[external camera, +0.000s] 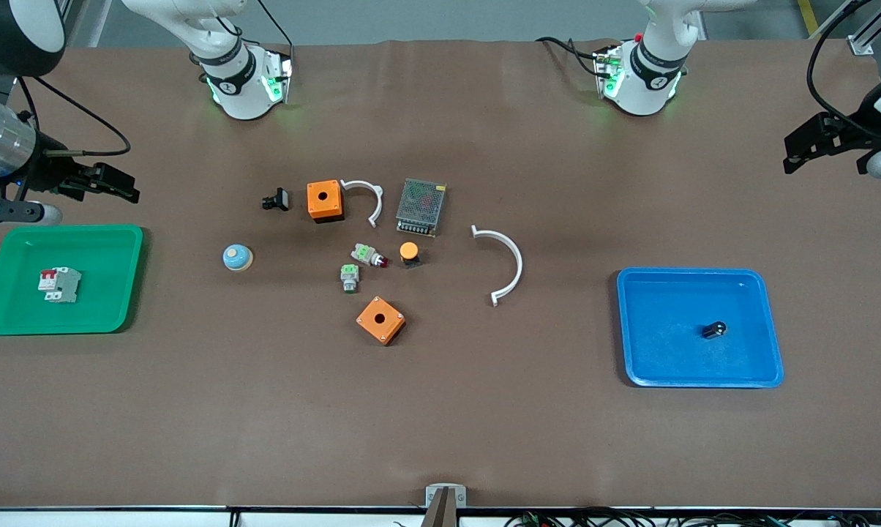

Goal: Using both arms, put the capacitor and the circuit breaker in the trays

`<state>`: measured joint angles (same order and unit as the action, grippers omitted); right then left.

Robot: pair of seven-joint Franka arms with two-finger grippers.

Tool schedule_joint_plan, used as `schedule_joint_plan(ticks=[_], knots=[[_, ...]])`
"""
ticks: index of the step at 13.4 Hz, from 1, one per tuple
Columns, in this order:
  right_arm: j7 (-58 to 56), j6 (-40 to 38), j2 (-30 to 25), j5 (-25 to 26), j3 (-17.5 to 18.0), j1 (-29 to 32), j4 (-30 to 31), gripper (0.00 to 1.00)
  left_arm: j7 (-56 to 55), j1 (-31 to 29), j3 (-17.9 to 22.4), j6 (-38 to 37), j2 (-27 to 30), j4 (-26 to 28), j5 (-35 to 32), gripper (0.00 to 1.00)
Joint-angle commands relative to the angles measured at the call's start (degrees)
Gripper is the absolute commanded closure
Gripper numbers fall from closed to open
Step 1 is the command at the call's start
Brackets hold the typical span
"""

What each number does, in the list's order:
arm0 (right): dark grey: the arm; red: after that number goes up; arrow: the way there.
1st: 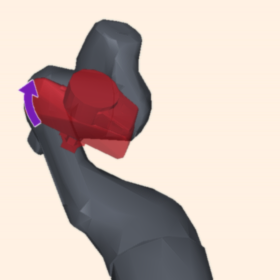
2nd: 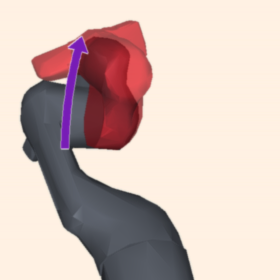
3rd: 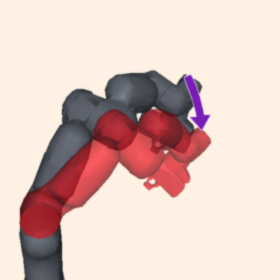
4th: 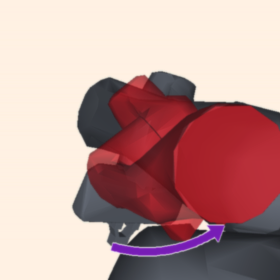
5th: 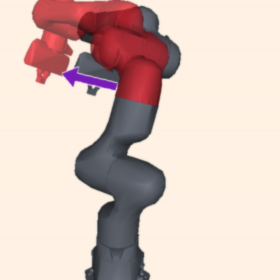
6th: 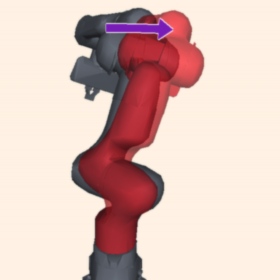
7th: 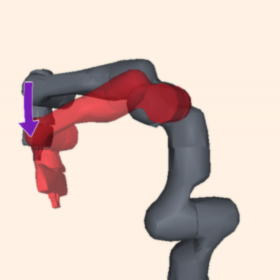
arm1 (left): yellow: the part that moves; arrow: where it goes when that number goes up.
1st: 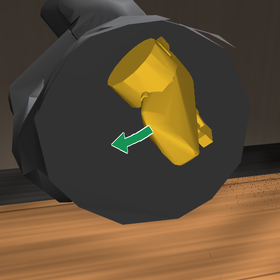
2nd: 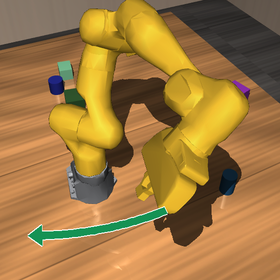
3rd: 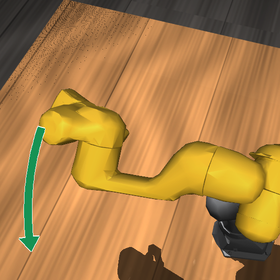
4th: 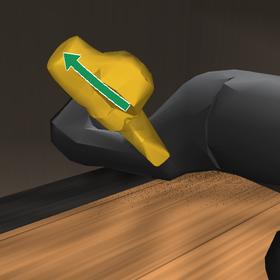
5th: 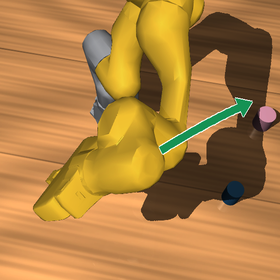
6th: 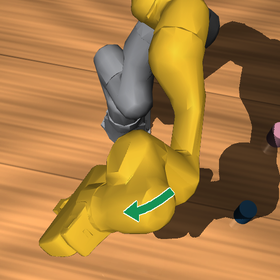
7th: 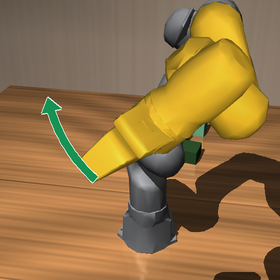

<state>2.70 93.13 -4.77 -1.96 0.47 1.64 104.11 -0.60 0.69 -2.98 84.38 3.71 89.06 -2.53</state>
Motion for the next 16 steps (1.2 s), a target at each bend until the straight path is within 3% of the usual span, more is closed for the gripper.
schedule_joint_plan(ticks=[1,2,9,12,16], knots=[[0.11,-1.28,-0.33,-0.85,-0.64,-0.15,-3.90,0.00,-2.73,3.68,2.44,0.26,3.06,2.52,0.95,0.00],[-0.07,-1.29,0.11,-0.77,-0.73,0.11,-5.83,0.00,-4.13,5.53,3.84,0.61,2.45,2.52,1.04,0.00],[-0.07,-0.67,1.69,-0.24,-0.99,0.56,-9.54,0.00,-3.88,6.07,3.59,1.93,1.13,2.08,1.04,0.00],[-0.07,-1.28,5.38,-0.15,-0.99,0.73,-15.77,0.00,-3.54,5.90,3.59,1.32,1.22,2.34,1.04,0.00],[0.02,-1.20,6.18,-0.41,-0.99,0.73,-17.36,0.00,-3.01,5.55,3.77,1.05,1.65,1.99,1.04,0.00]])
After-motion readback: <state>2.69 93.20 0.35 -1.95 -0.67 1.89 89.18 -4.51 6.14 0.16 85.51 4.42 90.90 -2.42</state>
